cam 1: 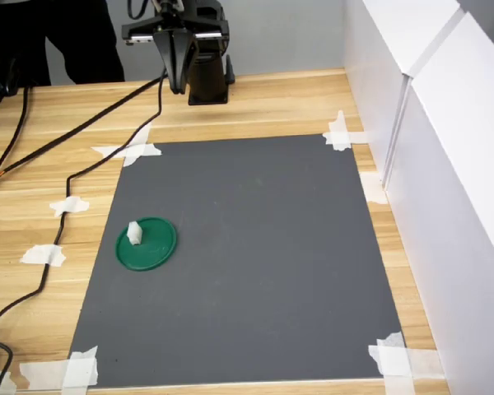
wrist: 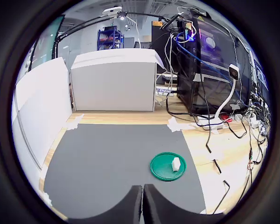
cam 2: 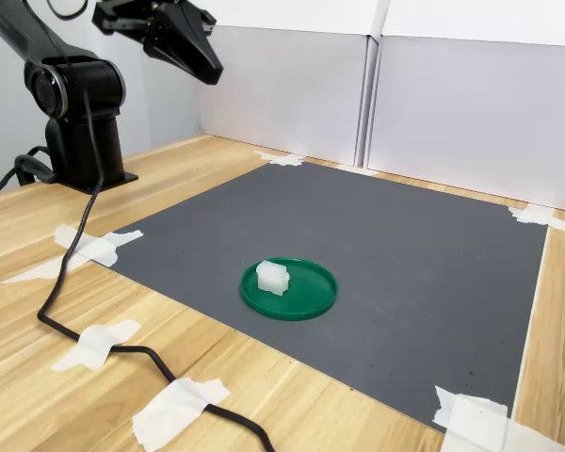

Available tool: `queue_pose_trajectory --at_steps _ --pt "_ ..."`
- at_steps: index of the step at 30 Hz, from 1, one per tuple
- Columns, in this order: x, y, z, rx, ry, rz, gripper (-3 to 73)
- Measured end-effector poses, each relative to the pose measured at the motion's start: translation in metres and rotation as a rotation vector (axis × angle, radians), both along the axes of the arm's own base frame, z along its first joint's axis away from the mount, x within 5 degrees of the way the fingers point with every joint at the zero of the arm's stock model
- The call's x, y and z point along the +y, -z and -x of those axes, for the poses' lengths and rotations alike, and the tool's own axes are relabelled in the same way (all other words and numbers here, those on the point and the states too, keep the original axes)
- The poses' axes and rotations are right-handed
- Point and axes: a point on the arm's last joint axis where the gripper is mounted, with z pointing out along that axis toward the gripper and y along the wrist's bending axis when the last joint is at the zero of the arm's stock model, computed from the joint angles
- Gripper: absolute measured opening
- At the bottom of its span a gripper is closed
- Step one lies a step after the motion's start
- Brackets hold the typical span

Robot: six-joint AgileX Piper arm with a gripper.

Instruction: Grasp a white terminal and put it on the green lid.

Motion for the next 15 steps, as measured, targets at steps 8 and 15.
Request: queue_pose_trajectory --at_steps 8,15 --pt "0.000 0.018 0.033 -0.115 -0.005 0.017 -1.6" --pt "0.000 0.035 0.036 -0.084 -0.013 0.022 -1.6"
